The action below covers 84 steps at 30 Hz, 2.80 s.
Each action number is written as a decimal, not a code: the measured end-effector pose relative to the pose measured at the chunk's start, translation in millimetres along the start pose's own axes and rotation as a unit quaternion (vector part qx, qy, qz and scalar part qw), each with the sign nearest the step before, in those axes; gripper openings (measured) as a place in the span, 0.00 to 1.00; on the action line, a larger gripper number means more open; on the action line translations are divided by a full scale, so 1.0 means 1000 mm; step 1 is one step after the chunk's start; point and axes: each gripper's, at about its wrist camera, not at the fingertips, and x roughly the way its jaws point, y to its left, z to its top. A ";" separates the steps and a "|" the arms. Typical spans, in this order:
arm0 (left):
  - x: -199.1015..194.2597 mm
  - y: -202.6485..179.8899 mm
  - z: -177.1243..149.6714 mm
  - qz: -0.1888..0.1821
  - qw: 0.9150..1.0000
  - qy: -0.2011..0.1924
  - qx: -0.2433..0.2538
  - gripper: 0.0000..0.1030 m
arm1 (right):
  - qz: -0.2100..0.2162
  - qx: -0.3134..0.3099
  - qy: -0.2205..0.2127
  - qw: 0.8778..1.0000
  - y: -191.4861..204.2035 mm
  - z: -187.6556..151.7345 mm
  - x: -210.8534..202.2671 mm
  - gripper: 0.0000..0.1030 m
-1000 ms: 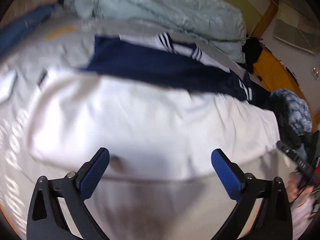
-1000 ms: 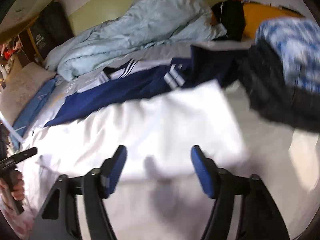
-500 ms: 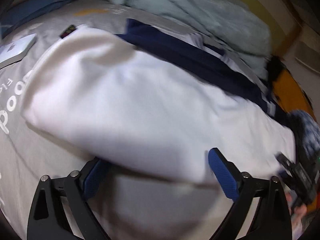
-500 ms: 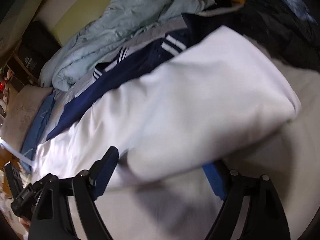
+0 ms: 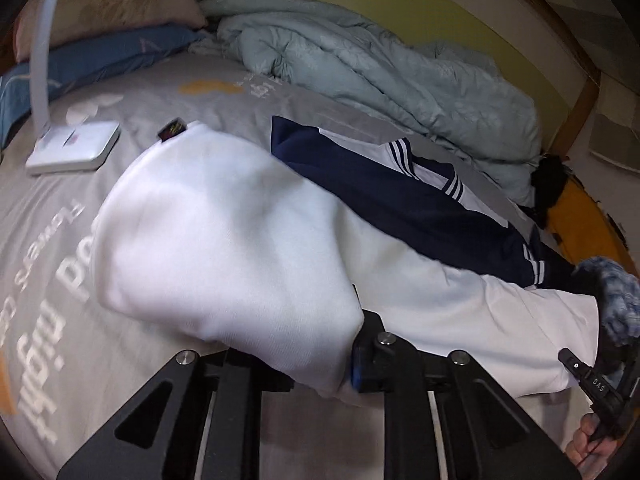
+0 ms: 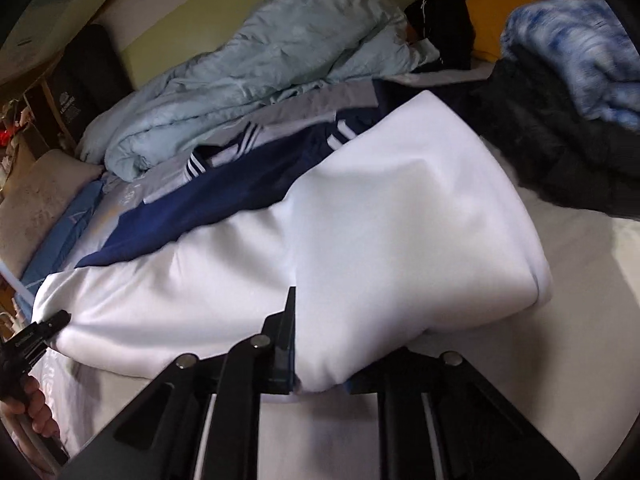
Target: Fold large clothes
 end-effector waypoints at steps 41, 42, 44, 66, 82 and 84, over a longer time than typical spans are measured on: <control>-0.102 -0.079 -0.096 -0.004 0.962 -0.070 0.265 0.86 | 0.004 -0.101 -0.030 0.994 0.052 -0.090 -0.087 0.86; -0.104 -0.077 -0.092 -0.008 0.963 -0.074 0.257 0.86 | 0.002 -0.096 -0.036 0.995 0.051 -0.090 -0.089 0.86; -0.110 -0.074 -0.081 -0.001 0.963 -0.101 0.250 0.86 | -0.003 -0.092 -0.048 0.995 0.050 -0.086 -0.094 0.86; -0.130 -0.106 0.045 -0.020 0.953 -0.236 0.189 1.00 | 0.005 -0.022 -0.133 0.991 0.020 0.081 -0.153 0.73; 0.033 -0.068 0.026 0.043 0.975 -0.122 0.178 1.00 | -0.119 0.014 0.024 0.992 -0.083 0.140 0.059 0.37; 0.045 -0.066 0.019 0.041 0.977 -0.109 0.181 1.00 | -0.121 0.022 0.037 0.992 -0.088 0.138 0.068 0.33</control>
